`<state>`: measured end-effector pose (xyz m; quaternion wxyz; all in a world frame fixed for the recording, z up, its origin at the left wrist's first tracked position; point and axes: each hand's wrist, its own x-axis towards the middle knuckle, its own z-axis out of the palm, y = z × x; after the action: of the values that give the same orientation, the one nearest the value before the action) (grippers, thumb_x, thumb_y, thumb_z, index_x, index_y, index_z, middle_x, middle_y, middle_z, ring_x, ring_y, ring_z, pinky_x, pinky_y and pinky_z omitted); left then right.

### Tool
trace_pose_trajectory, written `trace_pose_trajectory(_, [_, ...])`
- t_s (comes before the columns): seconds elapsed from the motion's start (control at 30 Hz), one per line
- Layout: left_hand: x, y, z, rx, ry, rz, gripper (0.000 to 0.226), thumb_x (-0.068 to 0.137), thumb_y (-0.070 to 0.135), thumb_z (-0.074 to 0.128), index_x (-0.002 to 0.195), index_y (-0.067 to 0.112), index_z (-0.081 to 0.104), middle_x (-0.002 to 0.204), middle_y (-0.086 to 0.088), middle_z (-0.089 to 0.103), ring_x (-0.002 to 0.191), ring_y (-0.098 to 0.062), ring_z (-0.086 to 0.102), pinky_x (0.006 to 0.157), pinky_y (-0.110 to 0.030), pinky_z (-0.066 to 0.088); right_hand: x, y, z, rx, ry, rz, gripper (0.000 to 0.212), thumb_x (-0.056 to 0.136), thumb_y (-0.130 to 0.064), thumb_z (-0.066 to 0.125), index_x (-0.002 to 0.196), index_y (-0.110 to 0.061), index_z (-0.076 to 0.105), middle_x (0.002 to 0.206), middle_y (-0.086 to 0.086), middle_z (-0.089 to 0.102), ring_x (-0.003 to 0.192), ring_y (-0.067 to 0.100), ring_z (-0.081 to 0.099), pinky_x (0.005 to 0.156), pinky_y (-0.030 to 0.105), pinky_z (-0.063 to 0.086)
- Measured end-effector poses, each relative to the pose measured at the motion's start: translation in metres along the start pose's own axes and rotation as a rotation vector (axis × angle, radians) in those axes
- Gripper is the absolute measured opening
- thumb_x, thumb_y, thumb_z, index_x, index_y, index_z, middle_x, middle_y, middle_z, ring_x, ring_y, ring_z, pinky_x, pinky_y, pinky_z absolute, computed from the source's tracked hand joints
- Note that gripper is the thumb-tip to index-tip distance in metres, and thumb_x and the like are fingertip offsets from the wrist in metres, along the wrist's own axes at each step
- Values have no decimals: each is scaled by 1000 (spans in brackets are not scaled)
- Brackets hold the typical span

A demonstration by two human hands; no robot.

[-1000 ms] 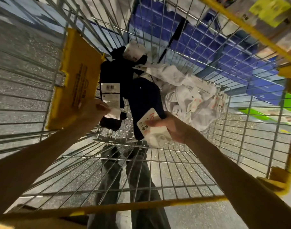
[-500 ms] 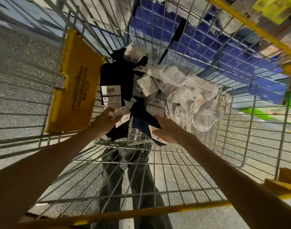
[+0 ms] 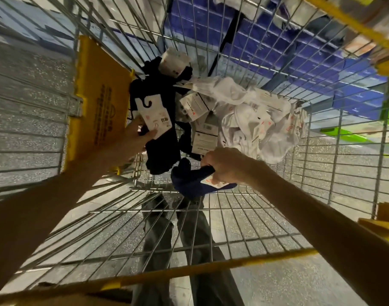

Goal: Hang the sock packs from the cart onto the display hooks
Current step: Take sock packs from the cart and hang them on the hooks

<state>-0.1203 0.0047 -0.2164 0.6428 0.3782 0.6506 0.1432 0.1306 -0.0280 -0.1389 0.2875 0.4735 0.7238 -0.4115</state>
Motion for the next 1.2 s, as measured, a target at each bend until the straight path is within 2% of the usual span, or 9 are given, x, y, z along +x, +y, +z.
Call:
trace_pose_trajectory(0.1, [-6,17,-18,-27,-51,33,92,58,74,77,138,44,44,141,3,54,123,-24,58,96,-57,51,-9,-13,-25,-129,28,-76,31,77,-20,78,105,-20,65,89,-8,55,90,14,53,74,31,44])
trace_pose_trajectory(0.27, [-18,48,-17,80,-143,180,85,67,78,69,141,63,28,153,16,38,142,-17,37,112,-57,33,-15,-26,-74,-148,-15,-186,25,69,-31,84,69,-23,60,74,-1,63,75,18,59,59,28,43])
trace_pose_trajectory(0.53, [-37,62,-2,184,-182,363,38,99,3,51,133,21,53,134,1,54,119,-14,54,89,-18,53,-17,-41,-103,-95,-103,-258,33,69,-23,86,100,-23,74,75,-9,66,72,10,59,63,26,48])
trace_pose_trajectory(0.67, [-44,49,1,234,-183,195,33,97,0,51,92,22,75,120,5,65,120,-15,55,96,-22,47,-8,-32,-94,-30,-108,-200,25,70,-26,85,92,-21,74,78,-4,67,76,15,61,68,31,50])
trace_pose_trajectory(0.77, [-54,52,8,119,-279,-38,18,90,36,62,87,26,77,104,1,72,98,-21,62,80,-26,50,2,-27,-83,52,-87,-210,27,68,-30,86,91,-22,74,74,-5,67,68,8,59,62,27,47])
trace_pose_trajectory(0.87, [-62,45,10,139,-459,-80,48,83,73,47,103,36,71,108,13,73,99,-15,66,92,-34,46,13,-24,-71,168,49,-214,28,64,-36,88,84,-24,73,70,-11,63,66,2,56,59,20,41])
trace_pose_trajectory(1.07, [-56,11,13,164,-349,-45,16,79,22,77,89,30,68,71,22,72,68,4,69,59,-10,50,46,-11,-27,667,578,-205,19,82,-22,78,91,-10,66,80,-11,64,74,2,62,72,29,54])
trace_pose_trajectory(1.13, [-51,0,6,102,-243,-97,16,83,20,75,87,32,65,68,21,71,69,3,67,66,-11,49,57,-6,-8,780,829,-85,5,92,-12,63,90,-8,63,78,-7,65,72,10,65,71,41,57])
trace_pose_trajectory(1.2, [-44,-8,-7,15,-139,-179,18,79,27,79,90,32,65,71,21,71,79,-1,65,80,-18,48,65,-2,12,764,806,50,10,94,-4,55,88,-5,62,81,7,67,71,21,66,67,43,56])
